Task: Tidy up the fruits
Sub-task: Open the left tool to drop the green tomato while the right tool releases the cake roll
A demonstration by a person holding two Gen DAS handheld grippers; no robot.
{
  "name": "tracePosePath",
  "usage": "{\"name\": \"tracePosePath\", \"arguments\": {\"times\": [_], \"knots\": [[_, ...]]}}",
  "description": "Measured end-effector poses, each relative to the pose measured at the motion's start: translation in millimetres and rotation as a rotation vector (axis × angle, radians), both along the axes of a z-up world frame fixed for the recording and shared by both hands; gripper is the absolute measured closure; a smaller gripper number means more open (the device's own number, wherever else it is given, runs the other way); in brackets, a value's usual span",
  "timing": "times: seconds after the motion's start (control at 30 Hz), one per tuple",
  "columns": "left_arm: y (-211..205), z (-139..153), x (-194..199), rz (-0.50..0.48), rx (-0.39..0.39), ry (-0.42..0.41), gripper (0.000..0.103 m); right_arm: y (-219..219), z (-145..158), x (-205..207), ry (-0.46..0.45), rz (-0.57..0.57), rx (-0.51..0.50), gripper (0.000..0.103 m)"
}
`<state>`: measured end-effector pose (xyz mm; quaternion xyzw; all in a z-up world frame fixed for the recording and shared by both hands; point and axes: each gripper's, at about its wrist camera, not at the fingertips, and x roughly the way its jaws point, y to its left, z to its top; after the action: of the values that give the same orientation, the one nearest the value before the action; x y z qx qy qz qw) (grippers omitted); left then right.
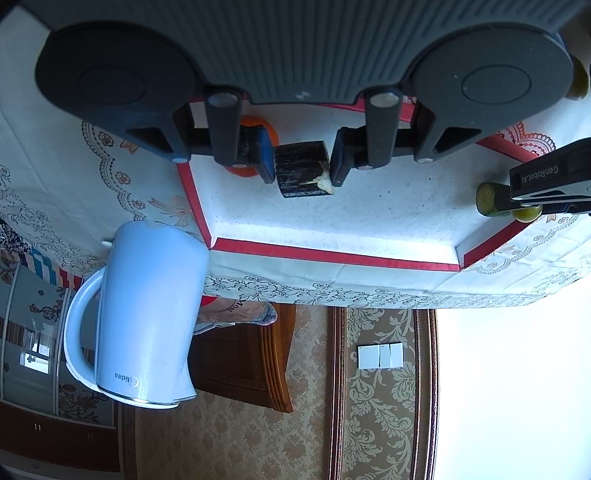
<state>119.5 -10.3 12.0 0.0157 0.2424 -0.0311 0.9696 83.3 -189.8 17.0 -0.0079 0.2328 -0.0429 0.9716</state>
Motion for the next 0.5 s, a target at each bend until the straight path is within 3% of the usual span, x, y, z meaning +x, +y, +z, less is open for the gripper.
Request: {"name": "tracePosePath", "arguments": {"times": [0.5], "knots": [[-1.3, -1.1, -2.7, 0.0, 0.009, -0.018, 0.069, 1.8, -5.3, 2.7, 0.017, -0.004, -0.011, 0.07]]}}
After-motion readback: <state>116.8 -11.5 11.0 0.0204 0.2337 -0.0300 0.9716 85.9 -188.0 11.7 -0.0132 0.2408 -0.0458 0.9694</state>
